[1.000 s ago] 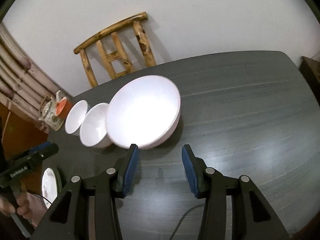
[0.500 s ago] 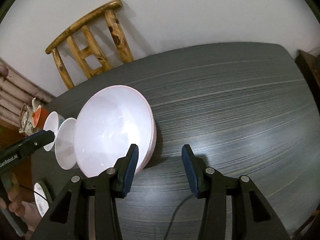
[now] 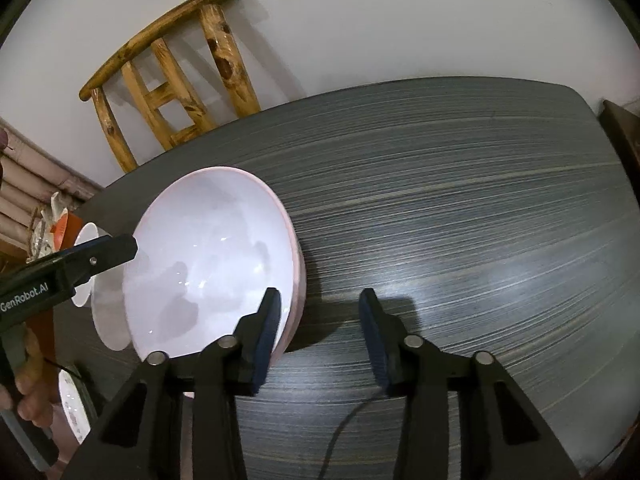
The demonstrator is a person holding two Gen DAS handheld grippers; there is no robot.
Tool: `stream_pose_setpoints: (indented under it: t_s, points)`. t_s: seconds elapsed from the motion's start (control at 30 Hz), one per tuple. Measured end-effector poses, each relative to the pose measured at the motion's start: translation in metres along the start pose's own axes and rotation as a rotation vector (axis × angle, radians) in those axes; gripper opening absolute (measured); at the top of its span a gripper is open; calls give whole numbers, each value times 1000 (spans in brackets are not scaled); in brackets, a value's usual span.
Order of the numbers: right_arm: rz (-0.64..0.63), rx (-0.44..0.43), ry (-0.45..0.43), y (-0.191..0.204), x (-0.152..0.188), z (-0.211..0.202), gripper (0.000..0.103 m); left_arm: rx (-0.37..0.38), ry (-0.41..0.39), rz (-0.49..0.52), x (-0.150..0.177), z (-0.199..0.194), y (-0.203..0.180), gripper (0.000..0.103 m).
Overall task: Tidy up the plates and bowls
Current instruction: 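Close both tools on the pink bowl rim and lift it, then carry the pink bowl with both tools beside the plate stack and lower it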
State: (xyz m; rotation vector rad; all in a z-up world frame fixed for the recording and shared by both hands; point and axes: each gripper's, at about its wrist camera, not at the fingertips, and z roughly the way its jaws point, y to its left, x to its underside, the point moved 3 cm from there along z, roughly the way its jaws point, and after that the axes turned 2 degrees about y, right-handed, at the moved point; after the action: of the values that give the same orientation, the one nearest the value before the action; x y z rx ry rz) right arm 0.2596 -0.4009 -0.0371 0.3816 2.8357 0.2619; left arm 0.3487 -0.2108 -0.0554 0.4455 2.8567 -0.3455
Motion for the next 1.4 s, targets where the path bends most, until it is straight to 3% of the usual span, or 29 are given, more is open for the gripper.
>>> stream_pose_setpoints:
  t_s: [0.17,0.27,0.43,0.57,0.63,0.9,1.1,1.4]
  points:
    - [7,-13,12,0,-2,8,36,21,8,18,-4,10,-6,47]
    - [9,-18,19,1,-2,12,34,13,31,21,-3,20,-10,35]
    - [8,-36,32,2,-1,19,30,-12,54,16,-2,32,-10,29]
    - [4,-53,31,4,0,19,14,-41,51,34,-1,34,-11,18]
    - [7,-34,17,4,0,18,14,-42,53,26,0,34,-11,11]
    - [50,-44,5,-6,6,7,13,-35,69,27,8,29,-17,7]
    - [59,-52,-17,-4,14,-20,12,-31,44,41,20,4,-26,7]
    - [22,-61,-25,20,53,-59,13,-22,13,21,68,-43,-23,7]
